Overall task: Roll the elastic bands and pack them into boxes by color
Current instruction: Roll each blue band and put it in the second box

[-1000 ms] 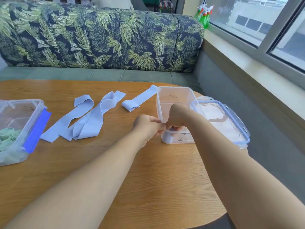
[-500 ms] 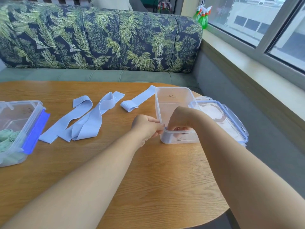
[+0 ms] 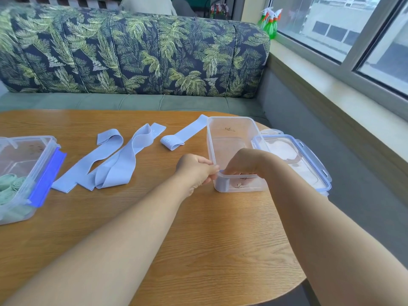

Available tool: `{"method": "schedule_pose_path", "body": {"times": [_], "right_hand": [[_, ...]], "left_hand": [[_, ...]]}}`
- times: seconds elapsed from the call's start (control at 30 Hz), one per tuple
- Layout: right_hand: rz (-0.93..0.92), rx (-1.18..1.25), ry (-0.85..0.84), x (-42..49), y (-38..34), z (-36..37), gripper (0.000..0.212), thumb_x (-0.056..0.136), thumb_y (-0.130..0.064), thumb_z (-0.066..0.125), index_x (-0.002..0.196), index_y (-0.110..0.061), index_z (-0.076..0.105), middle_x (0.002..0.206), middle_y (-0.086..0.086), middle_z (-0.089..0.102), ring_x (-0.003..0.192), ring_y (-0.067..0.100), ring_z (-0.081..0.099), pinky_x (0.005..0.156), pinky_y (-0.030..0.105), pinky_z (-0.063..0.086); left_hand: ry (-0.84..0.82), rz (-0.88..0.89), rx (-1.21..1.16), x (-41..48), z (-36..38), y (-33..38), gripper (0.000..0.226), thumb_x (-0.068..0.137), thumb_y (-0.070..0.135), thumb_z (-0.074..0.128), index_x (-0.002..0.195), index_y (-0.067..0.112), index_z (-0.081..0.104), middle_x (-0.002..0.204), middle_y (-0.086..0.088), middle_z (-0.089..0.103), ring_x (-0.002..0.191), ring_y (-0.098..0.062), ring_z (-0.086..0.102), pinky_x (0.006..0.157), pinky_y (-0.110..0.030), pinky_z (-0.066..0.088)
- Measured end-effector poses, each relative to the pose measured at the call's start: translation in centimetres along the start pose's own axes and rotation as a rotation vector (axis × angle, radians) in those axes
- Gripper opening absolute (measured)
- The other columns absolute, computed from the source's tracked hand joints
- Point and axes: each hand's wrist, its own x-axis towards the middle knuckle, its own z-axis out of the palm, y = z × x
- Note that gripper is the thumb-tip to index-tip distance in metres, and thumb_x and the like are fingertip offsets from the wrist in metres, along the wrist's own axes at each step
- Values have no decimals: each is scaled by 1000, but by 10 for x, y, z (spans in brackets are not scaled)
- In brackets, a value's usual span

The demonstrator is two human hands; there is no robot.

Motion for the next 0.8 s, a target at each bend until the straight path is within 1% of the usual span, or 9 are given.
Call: {"method": "schedule_pose_path", "body": {"times": [0.13, 0.3, 0.43, 0.47, 0.53, 0.6, 0.63, 0.7, 0.8], "right_hand": [[-3, 76, -16, -1, 4, 2, 31, 82, -41, 71, 88, -11, 67, 87, 5, 64, 81, 21, 61, 88, 34, 54], [-20, 35, -14, -5, 4, 0, 34, 87, -39, 65, 107, -12, 71, 106, 6, 68, 87, 18, 56, 77, 29, 46], [-37, 19, -25, -6, 2, 0, 33, 88, -33, 64, 109, -9, 72, 112, 11, 69, 90, 20, 59, 94, 35, 52], [-37, 20, -22, -7, 2, 1, 33, 88, -34, 65, 109, -9, 72, 112, 11, 70, 89, 19, 60, 93, 35, 52], [-32, 22, -8, -7, 1, 2, 35, 88, -39, 64, 107, -11, 72, 106, 8, 70, 83, 17, 60, 78, 29, 53], [-20, 23, 5, -7, 0, 2, 37, 87, -44, 64, 103, -12, 71, 96, 5, 68, 75, 15, 58, 62, 23, 46], [-16, 24, 12, -7, 0, 3, 37, 87, -45, 64, 102, -12, 70, 94, 4, 67, 74, 14, 59, 61, 23, 46], [-7, 48, 12, -5, 1, 4, 38, 86, -46, 65, 103, -12, 70, 98, 4, 69, 84, 17, 67, 72, 27, 56], [5, 94, -17, -6, 2, 3, 35, 87, -41, 67, 104, -11, 70, 104, 7, 71, 92, 20, 72, 82, 29, 59]], "left_hand": [[2, -8, 2, 1, 0, 0, 13, 83, 7, 75, 87, 13, 63, 91, -11, 72, 76, -14, 69, 70, -24, 56], [0, -12, 0, 2, 2, 1, 13, 85, 4, 72, 84, 11, 61, 78, -10, 71, 72, -16, 68, 81, -30, 58], [-1, -19, -7, 2, 2, 2, 11, 85, 3, 71, 86, 9, 61, 78, -12, 71, 69, -16, 68, 81, -30, 58], [-2, -20, -11, 2, 2, 2, 11, 85, 3, 71, 87, 9, 61, 78, -11, 71, 69, -16, 68, 81, -30, 58], [-2, -21, -16, 1, 2, 2, 12, 85, 4, 72, 86, 9, 61, 80, -11, 71, 70, -16, 68, 80, -30, 58], [1, -22, -17, 0, 3, 2, 12, 85, 4, 72, 85, 9, 61, 81, -12, 70, 70, -16, 68, 80, -29, 58], [3, -22, -18, 0, 3, 2, 12, 85, 4, 72, 84, 9, 61, 81, -12, 70, 70, -16, 68, 80, -29, 58], [7, -21, -15, 0, 3, 2, 11, 85, 4, 72, 84, 9, 61, 80, -11, 70, 70, -15, 68, 79, -30, 58], [12, -23, -7, 0, 3, 1, 10, 85, 6, 72, 86, 8, 62, 83, -12, 71, 71, -15, 68, 77, -29, 58]]}}
